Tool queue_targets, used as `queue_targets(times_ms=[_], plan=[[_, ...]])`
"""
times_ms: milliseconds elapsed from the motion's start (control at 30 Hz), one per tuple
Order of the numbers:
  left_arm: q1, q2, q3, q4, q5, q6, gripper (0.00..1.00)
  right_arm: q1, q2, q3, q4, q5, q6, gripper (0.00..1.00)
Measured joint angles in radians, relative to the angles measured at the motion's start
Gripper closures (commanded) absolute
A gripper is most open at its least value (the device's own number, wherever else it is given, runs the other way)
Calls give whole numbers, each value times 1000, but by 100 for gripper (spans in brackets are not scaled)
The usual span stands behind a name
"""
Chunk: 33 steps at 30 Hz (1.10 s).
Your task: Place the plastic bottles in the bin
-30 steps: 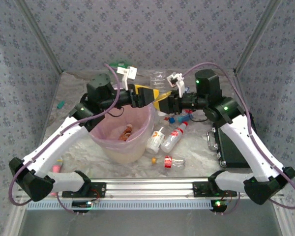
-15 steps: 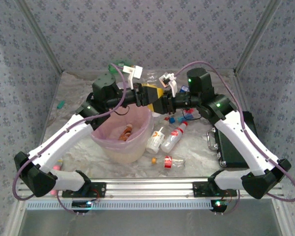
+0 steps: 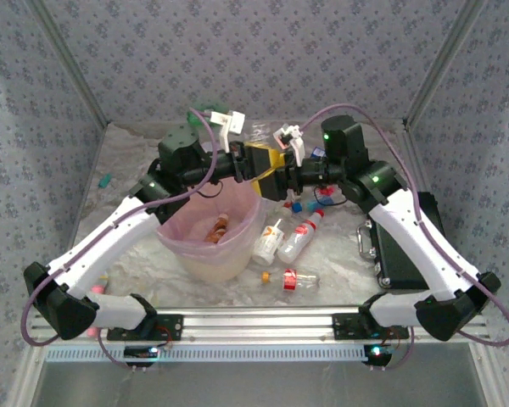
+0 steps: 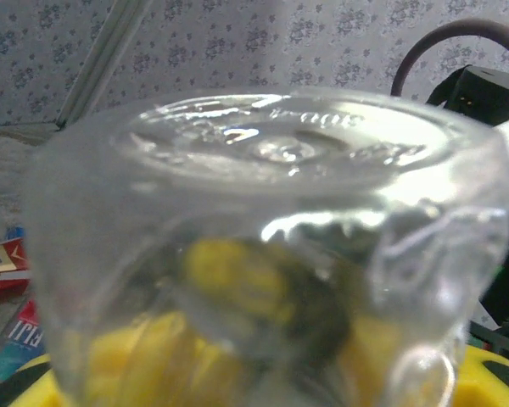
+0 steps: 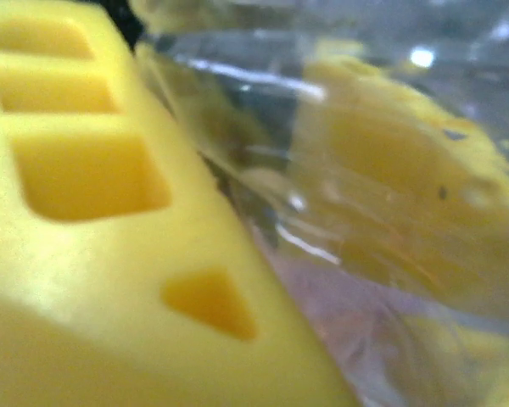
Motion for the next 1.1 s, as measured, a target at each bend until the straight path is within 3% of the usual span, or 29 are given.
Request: queue_targets(times_ms=[67,333,633,733,800,1100], plan=[[1,0,11,-23,-8,7,62,-14,-9,0,-6,6,-8,0],[73,-10,101,-190,-34,58,76,-184,-175,-113,-11,24,9,0],[142,-46,306,-596,-106,196,87,-372,-279,-309,-77,42,40,0],[167,-67,296,-717,-168,234,89,-398,-285,-374,-113,65,50,0],[171,-70,275,-778,-212,257,99,-406,-291,-404,-140,89,55,1],[148,-32,115,-937,-415,369,100,-412,-316,-463,-208,227,91,3]])
